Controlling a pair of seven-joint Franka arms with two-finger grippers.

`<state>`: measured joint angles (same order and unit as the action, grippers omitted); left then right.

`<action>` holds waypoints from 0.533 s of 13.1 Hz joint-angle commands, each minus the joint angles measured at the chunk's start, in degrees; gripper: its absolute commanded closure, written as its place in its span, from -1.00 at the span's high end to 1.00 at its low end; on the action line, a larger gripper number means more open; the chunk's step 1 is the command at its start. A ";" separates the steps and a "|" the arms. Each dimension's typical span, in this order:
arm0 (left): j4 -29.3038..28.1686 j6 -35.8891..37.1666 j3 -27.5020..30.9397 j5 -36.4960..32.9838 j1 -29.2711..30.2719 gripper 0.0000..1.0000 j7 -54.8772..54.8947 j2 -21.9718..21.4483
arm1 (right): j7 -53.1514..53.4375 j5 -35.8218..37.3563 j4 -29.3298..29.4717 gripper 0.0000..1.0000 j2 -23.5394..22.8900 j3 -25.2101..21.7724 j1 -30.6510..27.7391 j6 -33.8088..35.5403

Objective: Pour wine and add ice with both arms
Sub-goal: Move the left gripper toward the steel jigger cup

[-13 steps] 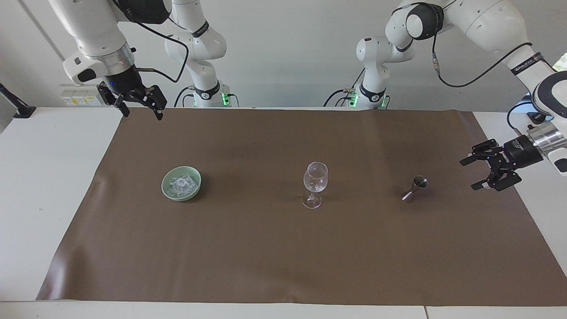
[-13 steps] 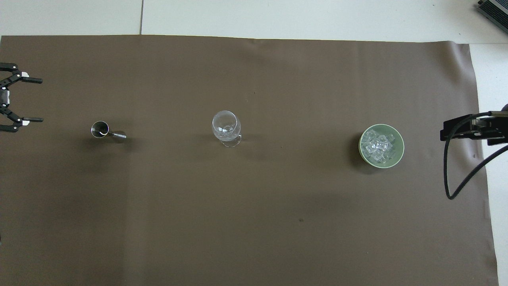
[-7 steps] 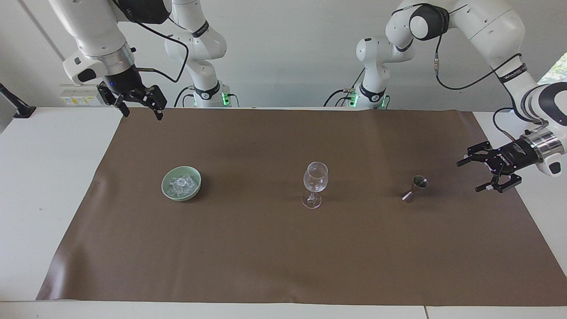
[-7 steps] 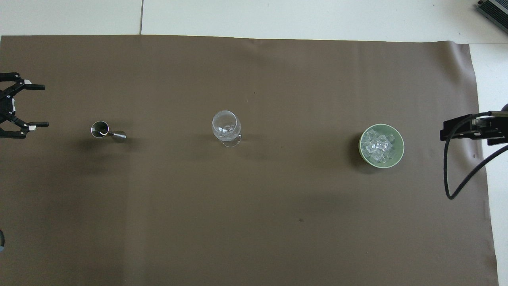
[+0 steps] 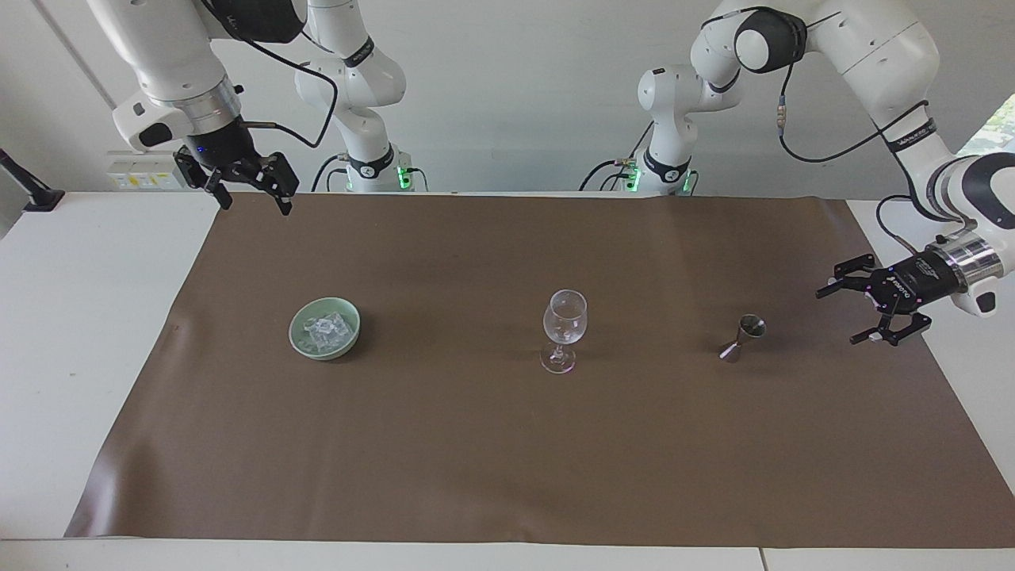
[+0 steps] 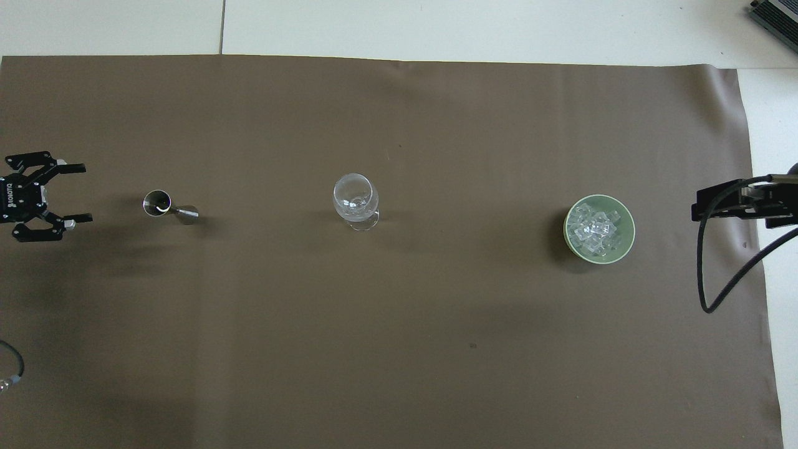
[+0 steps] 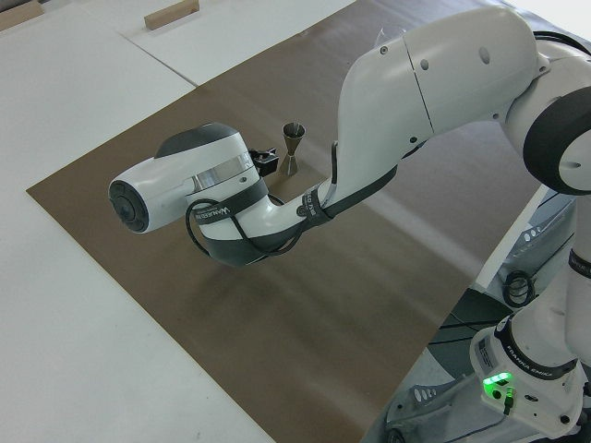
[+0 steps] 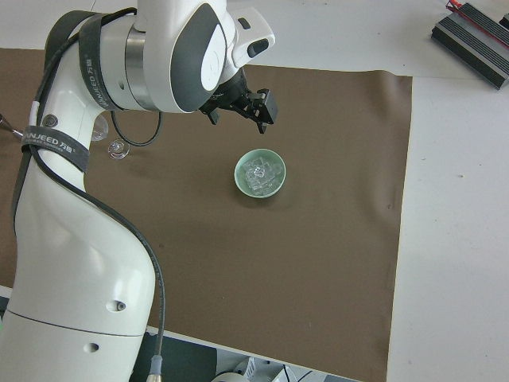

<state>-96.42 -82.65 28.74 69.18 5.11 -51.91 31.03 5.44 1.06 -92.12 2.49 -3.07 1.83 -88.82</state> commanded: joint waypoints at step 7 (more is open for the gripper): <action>-8.07 1.00 0.53 3.51 -1.24 1.00 14.27 0.35 | -1.40 -0.45 -0.08 1.00 0.58 0.34 -0.96 0.58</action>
<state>-100.16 -81.94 28.55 71.18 5.12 -41.65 32.37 5.44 1.06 -92.12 2.49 -3.07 1.83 -88.82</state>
